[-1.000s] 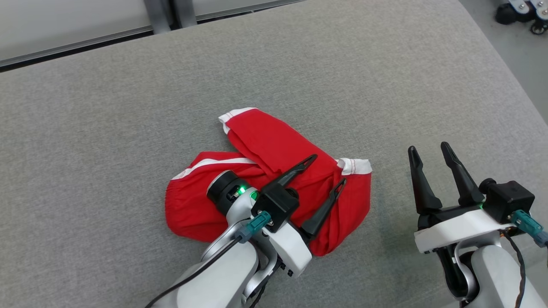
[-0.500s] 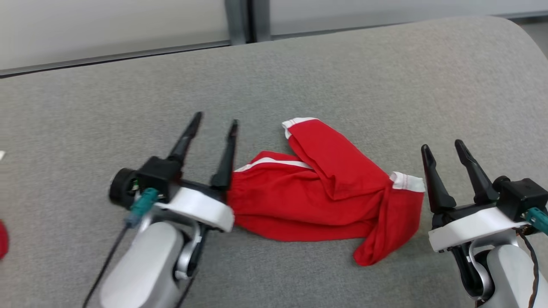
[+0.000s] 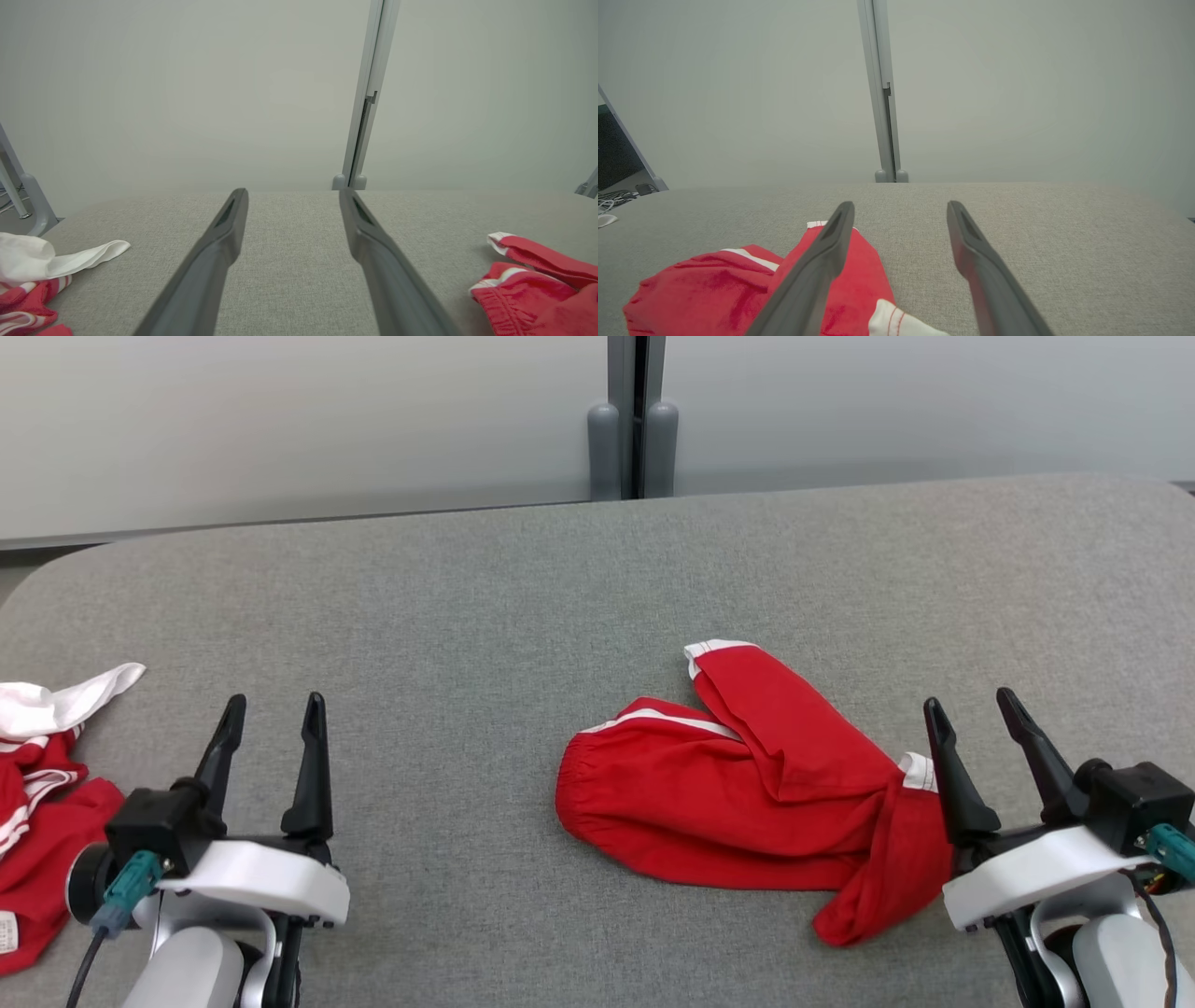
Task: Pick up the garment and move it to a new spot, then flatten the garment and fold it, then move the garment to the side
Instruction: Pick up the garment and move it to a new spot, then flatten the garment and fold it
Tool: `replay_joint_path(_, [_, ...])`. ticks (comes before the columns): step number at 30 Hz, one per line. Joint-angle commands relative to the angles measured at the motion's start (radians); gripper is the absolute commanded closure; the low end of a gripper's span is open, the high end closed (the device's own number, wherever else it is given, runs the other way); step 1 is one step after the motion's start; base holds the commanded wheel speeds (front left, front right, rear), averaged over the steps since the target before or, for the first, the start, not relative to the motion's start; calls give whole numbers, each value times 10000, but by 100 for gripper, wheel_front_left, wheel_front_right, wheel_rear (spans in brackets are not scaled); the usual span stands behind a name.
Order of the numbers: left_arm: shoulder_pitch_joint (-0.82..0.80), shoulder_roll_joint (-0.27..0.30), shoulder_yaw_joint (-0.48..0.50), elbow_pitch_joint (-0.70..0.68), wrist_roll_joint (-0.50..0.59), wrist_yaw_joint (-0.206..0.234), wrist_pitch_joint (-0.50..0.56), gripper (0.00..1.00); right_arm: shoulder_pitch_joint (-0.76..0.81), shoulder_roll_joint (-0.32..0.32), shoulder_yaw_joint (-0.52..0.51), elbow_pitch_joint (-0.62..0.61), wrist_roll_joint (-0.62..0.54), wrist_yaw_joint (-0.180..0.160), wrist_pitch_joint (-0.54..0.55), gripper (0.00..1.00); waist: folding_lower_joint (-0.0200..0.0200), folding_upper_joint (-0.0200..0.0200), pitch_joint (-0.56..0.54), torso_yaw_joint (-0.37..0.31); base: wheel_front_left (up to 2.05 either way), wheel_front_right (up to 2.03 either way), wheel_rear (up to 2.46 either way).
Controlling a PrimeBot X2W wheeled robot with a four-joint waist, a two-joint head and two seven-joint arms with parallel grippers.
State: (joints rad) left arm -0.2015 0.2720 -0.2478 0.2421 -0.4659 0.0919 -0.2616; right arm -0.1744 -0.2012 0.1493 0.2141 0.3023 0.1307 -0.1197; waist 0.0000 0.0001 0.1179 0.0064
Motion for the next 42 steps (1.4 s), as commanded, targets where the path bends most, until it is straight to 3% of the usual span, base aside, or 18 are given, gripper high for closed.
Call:
replay_joint_path(1, [185,27,54,-73,80,-52,-47,0,176,-5,-13,-63,-48,1,72,0,0,-1,-143,57,0,0,0])
replay_joint_path(9, [924,24,-119,-147,267,-190,-46,0,728,52,50,-229,-76,1,410,0,0,-1,-639,-24,0,0,0])
replay_joint_path(18, [1397,92,-201,-252,314,-14,-33,0,1195,141,-80,-433,-182,1,682,0,0,-1,-1030,-70,0,0,0])
replay_joint_path(42, [1258,172,-398,-315,265,173,118,0,1057,110,91,-677,-246,1,1034,0,0,-1,-884,78,0,0,0])
